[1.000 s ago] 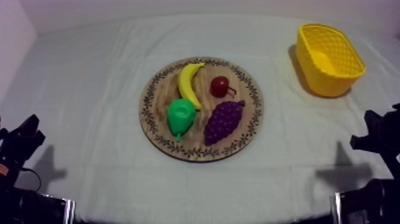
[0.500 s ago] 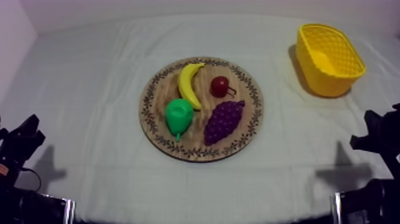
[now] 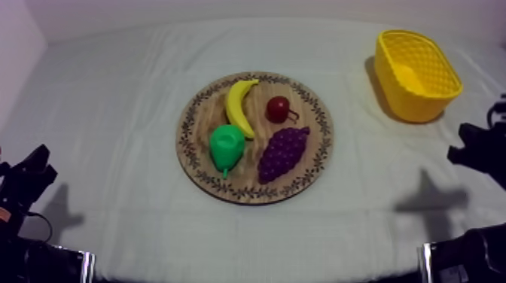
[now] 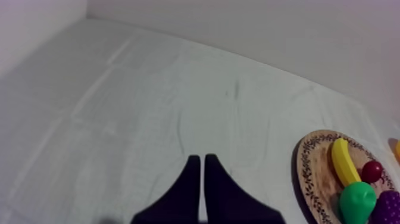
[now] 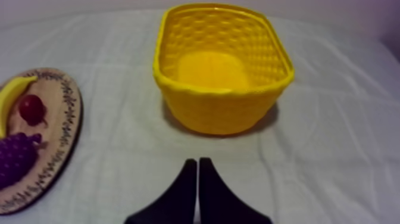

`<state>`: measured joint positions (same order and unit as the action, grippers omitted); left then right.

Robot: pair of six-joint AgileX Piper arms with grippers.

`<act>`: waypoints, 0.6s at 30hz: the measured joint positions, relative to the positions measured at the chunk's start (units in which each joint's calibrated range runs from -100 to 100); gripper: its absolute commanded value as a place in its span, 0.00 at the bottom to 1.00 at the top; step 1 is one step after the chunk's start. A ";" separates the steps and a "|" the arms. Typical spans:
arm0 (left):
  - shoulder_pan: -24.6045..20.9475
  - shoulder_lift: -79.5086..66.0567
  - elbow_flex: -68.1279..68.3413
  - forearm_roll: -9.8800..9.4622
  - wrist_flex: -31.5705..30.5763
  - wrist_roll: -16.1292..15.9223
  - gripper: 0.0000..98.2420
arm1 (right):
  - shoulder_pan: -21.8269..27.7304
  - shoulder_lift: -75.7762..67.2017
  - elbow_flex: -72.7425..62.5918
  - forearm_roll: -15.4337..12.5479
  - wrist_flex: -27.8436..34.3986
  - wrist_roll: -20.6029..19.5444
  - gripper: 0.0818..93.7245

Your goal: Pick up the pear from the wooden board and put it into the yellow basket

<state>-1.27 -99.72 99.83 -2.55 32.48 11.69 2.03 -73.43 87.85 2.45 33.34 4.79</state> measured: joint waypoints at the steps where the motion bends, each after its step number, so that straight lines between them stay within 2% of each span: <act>1: 0.00 0.00 0.00 0.00 0.00 0.00 0.00 | -0.38 2.46 -2.52 -0.86 1.86 -0.33 0.00; 6: 0.00 0.00 0.00 0.00 0.00 0.00 0.00 | -2.98 14.10 -16.67 -3.76 10.30 -0.27 0.00; 18: 0.00 0.00 0.00 0.00 0.00 0.00 0.00 | -12.78 42.22 -53.58 -9.79 39.25 -1.09 0.00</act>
<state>-1.27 -99.72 99.83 -2.55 32.48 11.69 -10.75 -31.21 34.26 -7.34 72.60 3.70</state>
